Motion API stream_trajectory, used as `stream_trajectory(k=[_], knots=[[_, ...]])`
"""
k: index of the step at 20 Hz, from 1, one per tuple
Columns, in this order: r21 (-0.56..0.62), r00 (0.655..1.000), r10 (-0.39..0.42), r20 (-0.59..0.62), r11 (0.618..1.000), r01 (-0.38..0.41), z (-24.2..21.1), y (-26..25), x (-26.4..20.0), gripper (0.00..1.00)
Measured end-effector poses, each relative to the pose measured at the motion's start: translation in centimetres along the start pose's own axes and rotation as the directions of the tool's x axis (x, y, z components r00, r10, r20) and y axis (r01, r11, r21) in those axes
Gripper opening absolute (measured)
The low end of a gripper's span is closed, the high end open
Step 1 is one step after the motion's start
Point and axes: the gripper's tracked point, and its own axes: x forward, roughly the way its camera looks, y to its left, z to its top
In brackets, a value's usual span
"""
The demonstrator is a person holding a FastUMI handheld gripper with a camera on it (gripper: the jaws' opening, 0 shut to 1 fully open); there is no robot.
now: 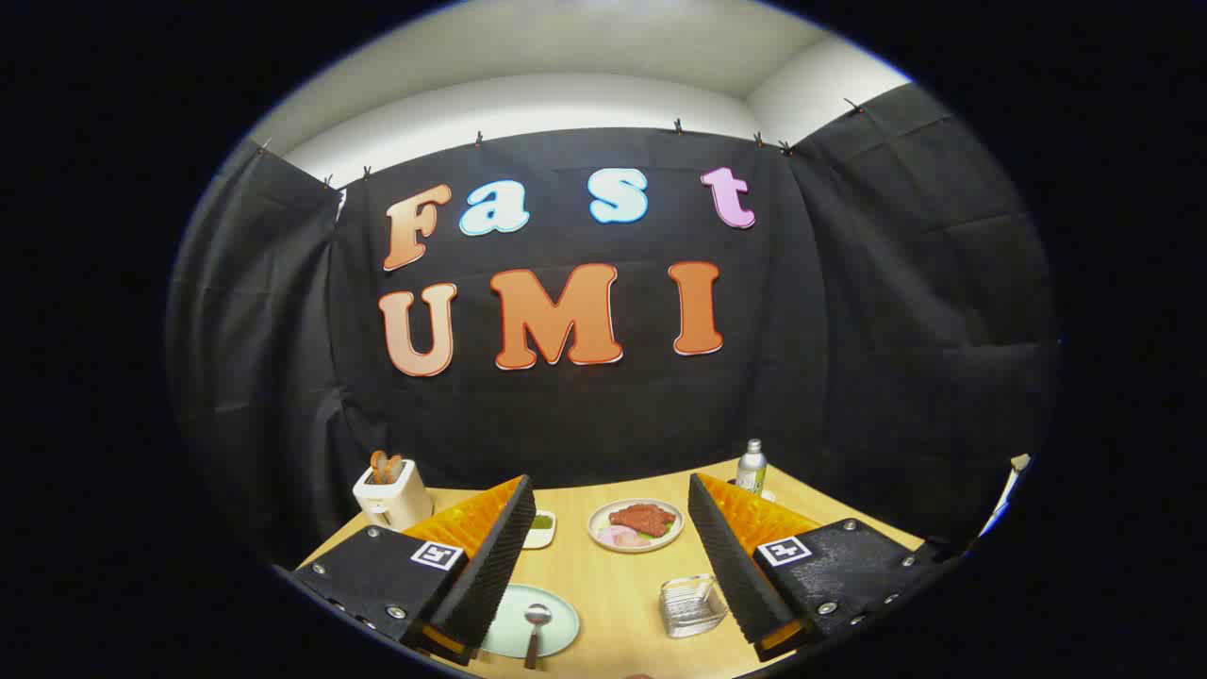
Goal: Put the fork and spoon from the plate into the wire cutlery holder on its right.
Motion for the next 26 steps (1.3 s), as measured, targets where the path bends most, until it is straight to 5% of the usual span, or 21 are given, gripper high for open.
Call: stream_trajectory(k=[17,26], knots=[[-0.037,0.993,0.078,-0.087,0.996,-0.081,-4.0,5.7,0.0,0.97],[-0.098,0.952,0.109,-0.286,0.985,-0.142,-15.7,8.0,1.7,0.98]])
